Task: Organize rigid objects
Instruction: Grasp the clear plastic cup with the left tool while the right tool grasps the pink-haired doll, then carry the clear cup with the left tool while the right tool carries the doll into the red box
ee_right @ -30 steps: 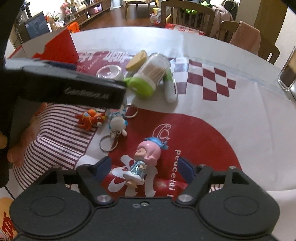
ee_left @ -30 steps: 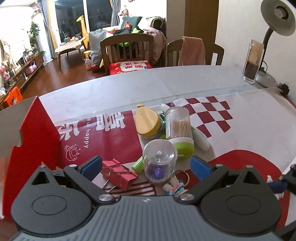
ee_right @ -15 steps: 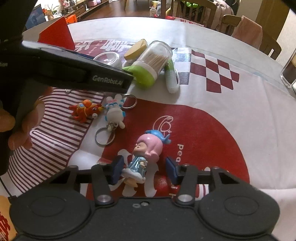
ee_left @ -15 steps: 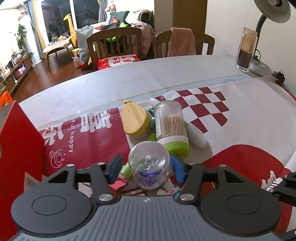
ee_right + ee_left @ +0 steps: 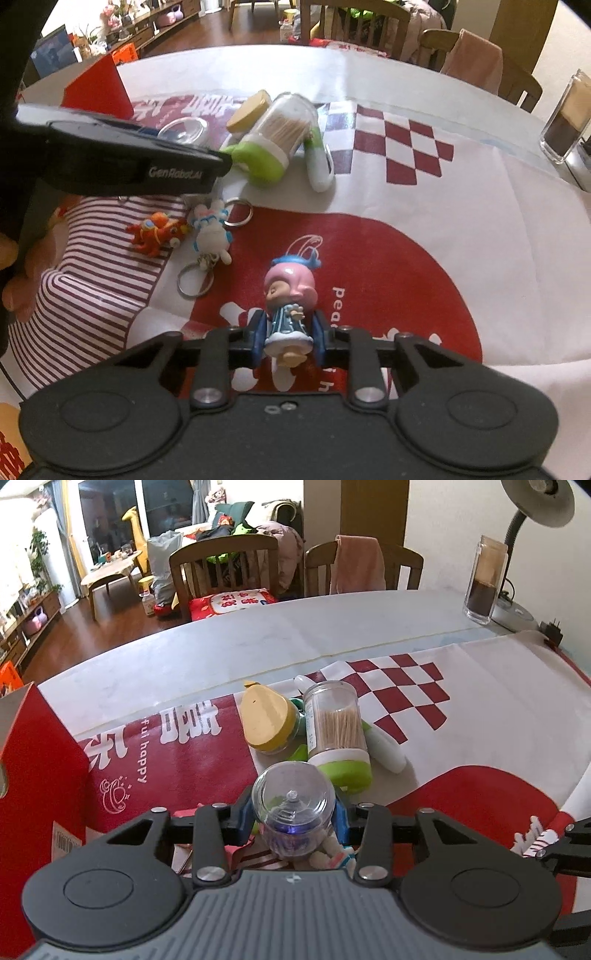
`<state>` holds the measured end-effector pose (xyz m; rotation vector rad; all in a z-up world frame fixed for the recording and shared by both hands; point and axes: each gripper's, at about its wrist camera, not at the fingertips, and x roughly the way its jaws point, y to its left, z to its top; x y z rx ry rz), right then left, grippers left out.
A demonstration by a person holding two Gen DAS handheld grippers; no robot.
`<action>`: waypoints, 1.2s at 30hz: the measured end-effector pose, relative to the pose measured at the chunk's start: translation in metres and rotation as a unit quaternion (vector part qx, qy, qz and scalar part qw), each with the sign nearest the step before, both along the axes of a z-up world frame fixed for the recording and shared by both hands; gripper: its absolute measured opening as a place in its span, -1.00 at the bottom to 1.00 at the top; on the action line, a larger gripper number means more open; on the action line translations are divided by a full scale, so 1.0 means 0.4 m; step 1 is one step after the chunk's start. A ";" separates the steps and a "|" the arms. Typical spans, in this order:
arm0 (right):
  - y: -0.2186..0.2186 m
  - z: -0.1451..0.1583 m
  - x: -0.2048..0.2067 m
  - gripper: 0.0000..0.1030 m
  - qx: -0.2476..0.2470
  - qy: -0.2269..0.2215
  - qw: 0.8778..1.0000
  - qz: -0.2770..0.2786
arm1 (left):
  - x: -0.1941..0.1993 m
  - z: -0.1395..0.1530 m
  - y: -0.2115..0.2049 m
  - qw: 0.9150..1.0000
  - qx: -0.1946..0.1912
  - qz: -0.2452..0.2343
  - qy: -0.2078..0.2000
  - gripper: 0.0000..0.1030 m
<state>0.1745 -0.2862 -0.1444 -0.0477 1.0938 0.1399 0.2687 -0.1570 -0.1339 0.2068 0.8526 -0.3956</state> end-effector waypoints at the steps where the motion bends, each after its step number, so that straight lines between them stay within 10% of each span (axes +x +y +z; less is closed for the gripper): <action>1: -0.002 0.006 -0.003 -0.53 0.002 -0.003 1.000 -0.002 | -0.002 0.006 0.004 1.000 -0.003 0.003 0.003 -0.21; 36: 0.129 0.364 -0.086 -0.53 0.025 -0.139 0.989 0.049 | -0.142 0.307 0.250 0.997 -0.067 0.034 0.025 -0.21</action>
